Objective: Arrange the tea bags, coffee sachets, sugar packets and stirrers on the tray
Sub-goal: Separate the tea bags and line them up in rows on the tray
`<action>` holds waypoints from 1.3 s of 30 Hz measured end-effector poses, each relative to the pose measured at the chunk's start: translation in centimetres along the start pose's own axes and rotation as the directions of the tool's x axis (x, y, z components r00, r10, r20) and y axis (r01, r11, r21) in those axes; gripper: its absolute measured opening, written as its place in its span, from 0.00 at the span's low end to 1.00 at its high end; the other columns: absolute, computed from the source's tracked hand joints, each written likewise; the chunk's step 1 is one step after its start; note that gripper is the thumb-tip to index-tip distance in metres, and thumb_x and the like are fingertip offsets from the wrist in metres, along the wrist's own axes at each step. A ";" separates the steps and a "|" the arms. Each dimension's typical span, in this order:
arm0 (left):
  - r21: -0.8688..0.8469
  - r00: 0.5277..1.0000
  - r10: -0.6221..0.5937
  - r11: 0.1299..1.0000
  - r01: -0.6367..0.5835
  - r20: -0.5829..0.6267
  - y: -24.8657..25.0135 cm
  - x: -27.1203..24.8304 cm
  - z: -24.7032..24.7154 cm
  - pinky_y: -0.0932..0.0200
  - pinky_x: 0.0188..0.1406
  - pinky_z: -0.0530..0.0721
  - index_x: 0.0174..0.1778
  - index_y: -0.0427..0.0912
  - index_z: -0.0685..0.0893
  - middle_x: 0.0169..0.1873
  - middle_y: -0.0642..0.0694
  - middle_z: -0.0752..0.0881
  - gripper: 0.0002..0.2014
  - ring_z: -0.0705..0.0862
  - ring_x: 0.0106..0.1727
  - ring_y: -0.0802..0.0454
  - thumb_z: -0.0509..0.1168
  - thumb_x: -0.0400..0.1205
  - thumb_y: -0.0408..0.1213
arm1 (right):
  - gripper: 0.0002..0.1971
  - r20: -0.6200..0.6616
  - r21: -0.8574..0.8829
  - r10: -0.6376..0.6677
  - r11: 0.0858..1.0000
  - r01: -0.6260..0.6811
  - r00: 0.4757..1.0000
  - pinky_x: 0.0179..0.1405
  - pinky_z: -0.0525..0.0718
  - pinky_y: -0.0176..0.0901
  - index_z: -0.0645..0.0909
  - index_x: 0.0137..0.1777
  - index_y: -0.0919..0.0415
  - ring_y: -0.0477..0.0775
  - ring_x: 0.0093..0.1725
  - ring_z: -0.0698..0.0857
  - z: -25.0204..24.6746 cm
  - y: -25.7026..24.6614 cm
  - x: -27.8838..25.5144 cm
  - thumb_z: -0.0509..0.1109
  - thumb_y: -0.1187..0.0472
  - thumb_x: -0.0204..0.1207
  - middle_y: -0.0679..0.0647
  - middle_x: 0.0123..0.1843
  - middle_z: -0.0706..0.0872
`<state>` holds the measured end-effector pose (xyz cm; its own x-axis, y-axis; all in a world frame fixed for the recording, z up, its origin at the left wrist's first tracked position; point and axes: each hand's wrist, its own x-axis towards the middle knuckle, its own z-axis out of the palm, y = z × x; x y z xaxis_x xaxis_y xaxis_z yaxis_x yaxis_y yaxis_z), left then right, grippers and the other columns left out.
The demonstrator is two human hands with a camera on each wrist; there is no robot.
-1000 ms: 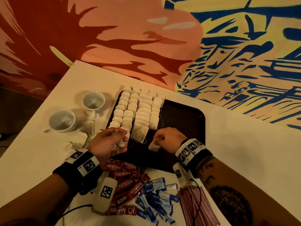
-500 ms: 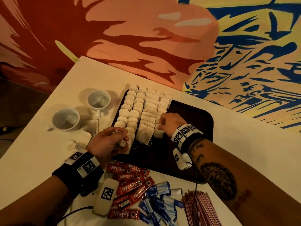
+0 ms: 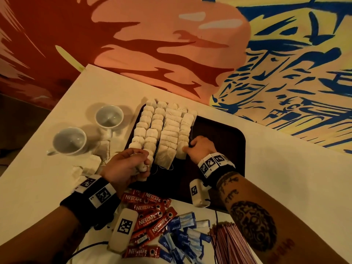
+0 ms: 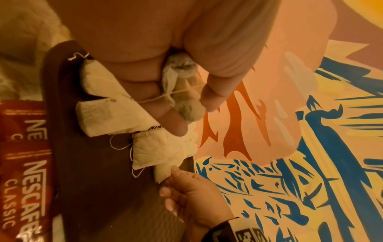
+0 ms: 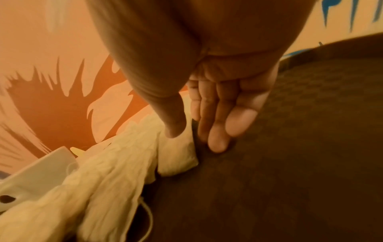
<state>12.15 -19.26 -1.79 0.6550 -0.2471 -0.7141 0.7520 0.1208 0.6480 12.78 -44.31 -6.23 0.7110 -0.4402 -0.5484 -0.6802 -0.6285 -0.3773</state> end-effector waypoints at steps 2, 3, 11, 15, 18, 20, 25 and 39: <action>-0.016 1.000 -0.002 1.000 0.002 0.000 0.0 0.0 0.3 0.49 0.46 0.88 0.51 0.35 0.85 0.36 0.42 0.87 0.04 0.85 0.37 0.47 0.68 0.82 0.31 | 0.15 0.006 0.067 0.021 0.998 -0.021 1.000 0.48 0.91 0.48 0.80 0.54 0.54 0.54 0.45 0.90 0.9 0.1 -0.1 0.79 0.51 0.72 0.53 0.53 0.87; -0.027 1.000 -0.002 1.000 0.001 -0.003 0.0 0.1 0.5 0.50 0.46 0.88 0.51 0.34 0.85 0.37 0.41 0.87 0.05 0.85 0.38 0.46 0.68 0.82 0.31 | 0.14 -0.001 0.095 0.024 0.995 -0.024 1.000 0.49 0.92 0.51 0.79 0.52 0.54 0.55 0.45 0.91 1.3 0.1 -0.1 0.78 0.52 0.73 0.54 0.53 0.87; -0.151 0.996 0.005 0.988 0.008 0.086 1.0 -0.6 1.9 0.45 0.54 0.87 0.50 0.34 0.80 0.43 0.36 0.84 0.15 0.85 0.49 0.37 0.52 0.80 0.17 | 0.11 -0.099 0.100 -0.036 0.994 0.046 0.994 0.36 0.80 0.36 0.79 0.54 0.52 0.45 0.44 0.84 -0.5 -0.2 -3.0 0.74 0.50 0.78 0.48 0.52 0.85; -0.207 0.988 0.015 0.978 0.018 0.157 1.0 -1.4 3.0 0.51 0.42 0.92 0.54 0.32 0.80 0.49 0.32 0.86 0.16 0.89 0.51 0.37 0.51 0.80 0.14 | 0.08 -0.110 0.306 -0.330 0.886 0.347 0.938 0.46 0.84 0.37 0.84 0.51 0.46 0.42 0.47 0.87 -0.8 -1.1 -8.3 0.76 0.47 0.76 0.42 0.48 0.88; -0.101 0.977 0.063 0.994 -0.043 0.203 0.4 -2.1 3.8 0.54 0.44 0.92 0.57 0.35 0.82 0.50 0.37 0.91 0.16 0.92 0.49 0.45 0.60 0.80 0.15 | 0.14 -0.099 0.370 -0.440 0.816 0.443 0.893 0.50 0.84 0.34 0.85 0.57 0.41 0.40 0.48 0.86 -0.5 -1.6 -12.0 0.77 0.43 0.74 0.41 0.50 0.85; -0.003 0.968 0.086 0.996 -0.088 0.235 -0.1 -2.3 4.3 0.48 0.53 0.90 0.64 0.38 0.81 0.55 0.37 0.91 0.20 0.91 0.56 0.43 0.68 0.78 0.18 | 0.11 -0.130 0.376 -0.448 0.803 0.462 0.884 0.51 0.83 0.34 0.82 0.56 0.36 0.40 0.50 0.85 -0.2 -1.4 -12.9 0.77 0.45 0.76 0.41 0.51 0.84; 0.307 0.966 0.099 0.936 -0.172 0.240 -0.7 -2.4 4.3 0.37 0.58 0.88 0.72 0.54 0.78 0.59 0.38 0.88 0.40 0.89 0.60 0.41 0.82 0.63 0.42 | 0.04 -0.217 0.522 -0.360 0.743 0.419 0.907 0.49 0.88 0.48 0.88 0.48 0.51 0.46 0.44 0.89 0.5 -0.5 -12.6 0.75 0.53 0.79 0.50 0.44 0.91; 0.454 0.977 0.154 0.867 -0.205 0.147 -1.6 -2.8 2.6 0.60 0.34 0.89 0.54 0.47 0.85 0.49 0.42 0.91 0.11 0.91 0.39 0.49 0.66 0.84 0.26 | 0.01 -0.174 0.305 -0.336 0.875 0.376 0.925 0.39 0.79 0.25 0.85 0.46 0.45 0.37 0.43 0.86 0.1 1.5 -11.6 0.73 0.53 0.80 0.41 0.43 0.90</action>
<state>8.90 -21.26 -0.11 0.7447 -0.3643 -0.5591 0.4845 -0.2810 0.8284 3.48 -40.05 -0.46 0.9179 -0.3079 -0.2505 -0.3828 -0.5199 -0.7636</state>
